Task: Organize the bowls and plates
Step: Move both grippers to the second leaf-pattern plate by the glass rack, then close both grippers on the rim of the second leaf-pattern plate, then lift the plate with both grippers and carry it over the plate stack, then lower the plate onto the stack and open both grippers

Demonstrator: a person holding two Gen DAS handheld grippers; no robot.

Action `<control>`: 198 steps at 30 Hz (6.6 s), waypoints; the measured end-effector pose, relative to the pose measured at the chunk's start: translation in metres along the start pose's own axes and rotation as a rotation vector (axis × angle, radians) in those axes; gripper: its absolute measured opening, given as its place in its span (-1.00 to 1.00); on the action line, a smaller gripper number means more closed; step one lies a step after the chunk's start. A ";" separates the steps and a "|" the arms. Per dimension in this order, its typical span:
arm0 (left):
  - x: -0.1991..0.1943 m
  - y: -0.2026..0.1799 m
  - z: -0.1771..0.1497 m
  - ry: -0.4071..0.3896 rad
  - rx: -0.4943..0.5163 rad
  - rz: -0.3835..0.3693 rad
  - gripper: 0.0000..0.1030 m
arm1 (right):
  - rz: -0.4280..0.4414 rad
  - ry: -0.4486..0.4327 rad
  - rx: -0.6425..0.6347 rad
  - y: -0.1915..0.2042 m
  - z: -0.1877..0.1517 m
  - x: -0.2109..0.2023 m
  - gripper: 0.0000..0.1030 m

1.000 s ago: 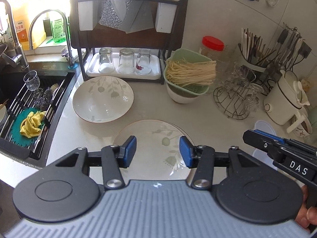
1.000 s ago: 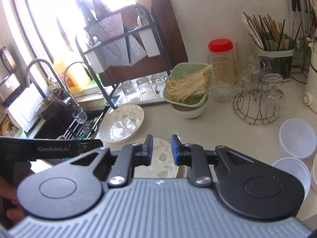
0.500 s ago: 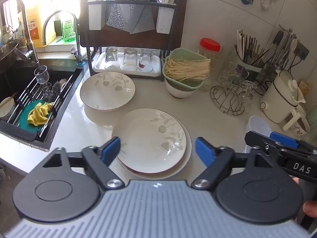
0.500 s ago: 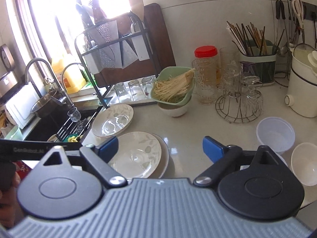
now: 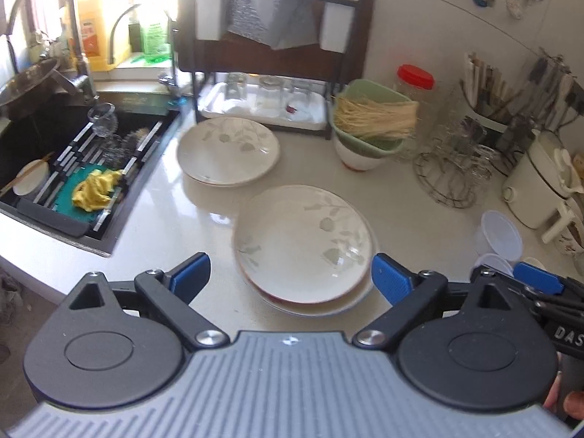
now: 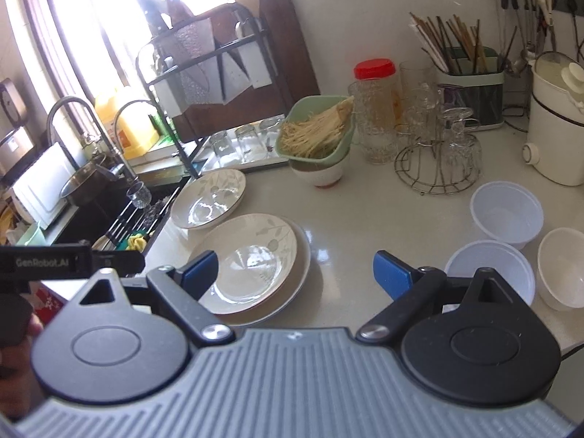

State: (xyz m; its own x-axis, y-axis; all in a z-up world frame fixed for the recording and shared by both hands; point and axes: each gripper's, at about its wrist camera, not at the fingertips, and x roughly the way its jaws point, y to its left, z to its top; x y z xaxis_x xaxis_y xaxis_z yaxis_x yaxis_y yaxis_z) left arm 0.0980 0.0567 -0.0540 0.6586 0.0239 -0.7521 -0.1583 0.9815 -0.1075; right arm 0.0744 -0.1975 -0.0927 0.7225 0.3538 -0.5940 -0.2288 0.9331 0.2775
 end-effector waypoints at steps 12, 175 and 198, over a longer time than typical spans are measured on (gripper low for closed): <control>0.024 0.046 0.032 0.017 -0.045 0.037 0.88 | 0.062 0.026 -0.073 0.043 0.014 0.039 0.81; 0.236 0.089 0.096 0.467 0.170 -0.313 0.09 | -0.122 0.298 0.353 0.039 -0.009 0.197 -0.72; 0.230 0.073 0.088 0.466 0.195 -0.285 0.10 | -0.214 0.234 0.280 0.033 -0.003 0.188 -0.73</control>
State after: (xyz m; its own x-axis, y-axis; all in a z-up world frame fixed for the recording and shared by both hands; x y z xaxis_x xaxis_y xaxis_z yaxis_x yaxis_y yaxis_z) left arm 0.3032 0.1506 -0.1777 0.2546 -0.2895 -0.9227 0.1459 0.9547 -0.2593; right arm 0.2006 -0.0998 -0.1972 0.5595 0.1895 -0.8068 0.1195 0.9449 0.3048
